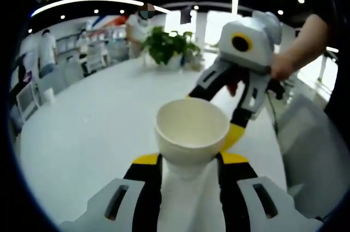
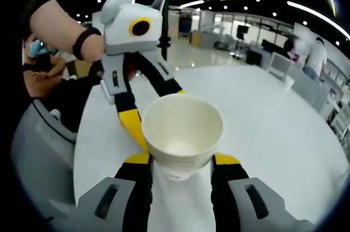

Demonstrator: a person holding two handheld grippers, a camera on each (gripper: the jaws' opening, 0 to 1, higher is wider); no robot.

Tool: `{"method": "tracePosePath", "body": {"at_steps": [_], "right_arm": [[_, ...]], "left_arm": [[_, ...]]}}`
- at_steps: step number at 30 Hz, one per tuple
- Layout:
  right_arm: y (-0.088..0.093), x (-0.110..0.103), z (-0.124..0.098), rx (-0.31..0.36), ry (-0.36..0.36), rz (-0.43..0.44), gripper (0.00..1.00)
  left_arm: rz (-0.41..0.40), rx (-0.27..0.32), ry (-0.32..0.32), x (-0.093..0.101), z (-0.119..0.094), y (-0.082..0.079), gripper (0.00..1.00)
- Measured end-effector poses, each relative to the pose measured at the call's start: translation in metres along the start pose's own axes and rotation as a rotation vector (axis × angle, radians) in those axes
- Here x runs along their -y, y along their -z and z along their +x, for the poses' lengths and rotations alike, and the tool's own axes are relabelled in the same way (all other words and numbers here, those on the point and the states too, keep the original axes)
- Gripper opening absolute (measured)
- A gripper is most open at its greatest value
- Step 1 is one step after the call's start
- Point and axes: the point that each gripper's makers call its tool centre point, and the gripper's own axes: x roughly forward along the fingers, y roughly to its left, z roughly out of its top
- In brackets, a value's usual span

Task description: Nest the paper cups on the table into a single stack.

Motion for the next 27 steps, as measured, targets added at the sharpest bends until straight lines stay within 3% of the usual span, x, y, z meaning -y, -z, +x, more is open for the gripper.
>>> {"method": "tracePosePath", "body": {"at_steps": [12, 20, 27], "right_arm": [[0.010, 0.039, 0.021, -0.008, 0.011, 0.032, 0.38], [0.023, 0.050, 0.031, -0.026, 0.010, 0.051, 0.38], [0.022, 0.055, 0.031, -0.020, 0.020, 0.037, 0.38]], "left_arm": [[0.001, -0.018, 0.009, -0.039, 0.024, 0.003, 0.38], [0.005, -0.047, 0.017, -0.049, 0.038, 0.010, 0.38], [0.014, -0.039, 0.014, -0.053, 0.039, 0.009, 0.38]]}}
